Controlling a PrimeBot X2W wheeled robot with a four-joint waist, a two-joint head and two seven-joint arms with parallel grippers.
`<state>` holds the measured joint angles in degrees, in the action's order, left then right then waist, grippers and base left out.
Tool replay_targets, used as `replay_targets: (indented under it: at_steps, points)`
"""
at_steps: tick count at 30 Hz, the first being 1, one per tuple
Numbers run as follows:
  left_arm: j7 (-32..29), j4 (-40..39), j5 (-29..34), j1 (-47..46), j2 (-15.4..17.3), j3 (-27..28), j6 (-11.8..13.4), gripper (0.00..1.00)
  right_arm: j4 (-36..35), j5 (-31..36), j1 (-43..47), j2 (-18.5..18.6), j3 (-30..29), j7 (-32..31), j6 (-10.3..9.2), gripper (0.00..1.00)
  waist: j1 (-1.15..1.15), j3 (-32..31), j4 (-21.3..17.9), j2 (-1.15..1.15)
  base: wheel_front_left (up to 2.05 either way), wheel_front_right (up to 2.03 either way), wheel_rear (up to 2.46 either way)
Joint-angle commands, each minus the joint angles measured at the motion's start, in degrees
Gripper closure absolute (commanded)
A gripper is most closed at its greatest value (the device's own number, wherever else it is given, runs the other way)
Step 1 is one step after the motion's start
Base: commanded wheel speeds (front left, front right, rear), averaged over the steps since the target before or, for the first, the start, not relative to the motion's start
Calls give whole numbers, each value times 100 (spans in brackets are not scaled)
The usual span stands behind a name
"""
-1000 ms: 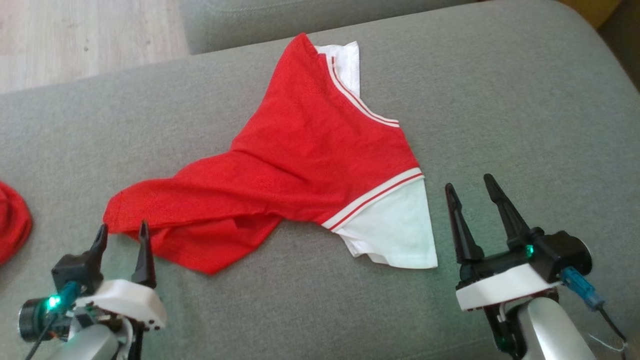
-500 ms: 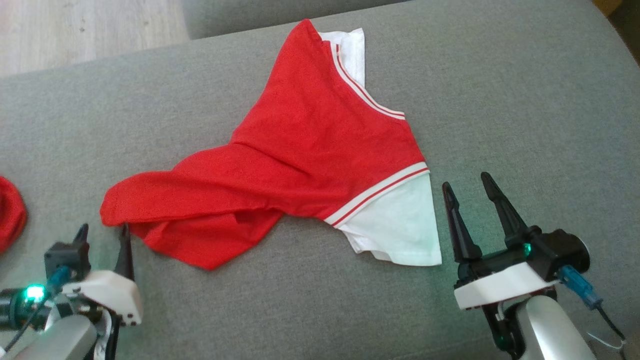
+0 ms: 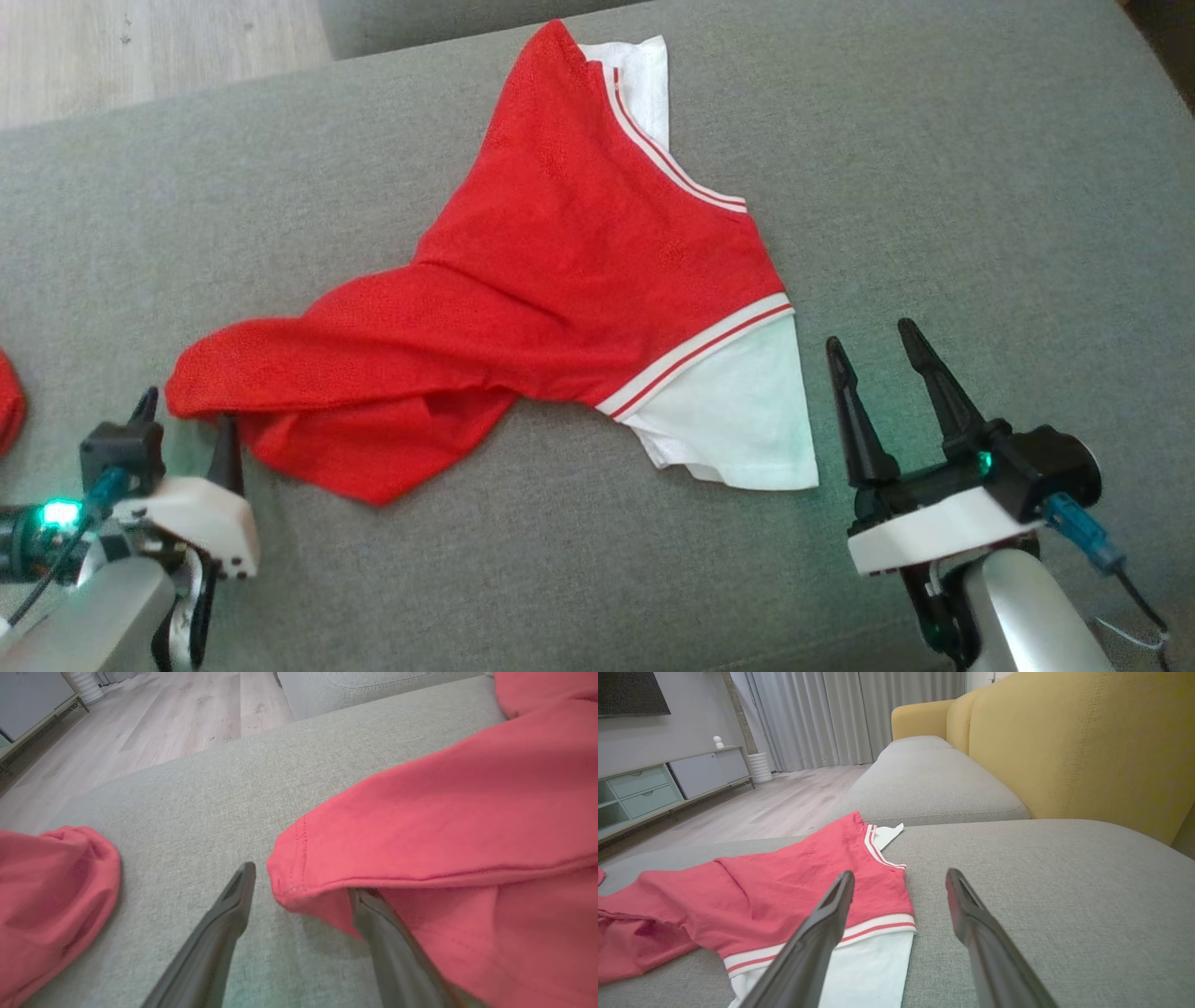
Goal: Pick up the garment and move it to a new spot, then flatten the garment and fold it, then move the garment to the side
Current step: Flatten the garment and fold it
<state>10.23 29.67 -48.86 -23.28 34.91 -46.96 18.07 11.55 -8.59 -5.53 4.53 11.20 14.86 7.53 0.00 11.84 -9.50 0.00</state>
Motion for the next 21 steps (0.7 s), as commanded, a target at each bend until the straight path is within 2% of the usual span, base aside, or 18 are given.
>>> replay_targets:
  at_steps: [1,3,4,7,11,15,18,21]
  points:
    - [65,-16,36,-324,177,186,-34,0,-201,-40,-224,53,128,14,-4,0,0,20,0,0,0,0,0]
    - [42,52,50,-389,161,163,-74,0,-196,-38,-245,52,139,14,-4,0,0,44,-13,0,0,0,0]
    - [30,87,58,-420,153,149,-96,34,-194,-38,-259,52,145,14,-4,0,0,54,-20,0,0,0,0]
    - [28,155,52,-501,86,130,-161,100,-193,-43,-285,54,148,14,-4,0,0,69,-39,0,0,0,0]
    - [54,184,93,-551,30,74,-211,100,-174,-40,-243,61,123,14,-4,0,0,15,-19,0,0,0,0]
    - [144,-6,148,-477,65,76,-99,100,-147,-40,-167,58,83,14,-4,0,0,-121,36,0,0,0,0]
    - [226,-380,198,-271,198,113,105,100,-138,-31,-96,48,47,14,-4,0,0,-280,94,0,0,0,0]
    - [269,-1016,258,116,380,112,440,100,-140,-18,-3,41,-1,14,-4,0,0,-428,163,0,0,0,0]
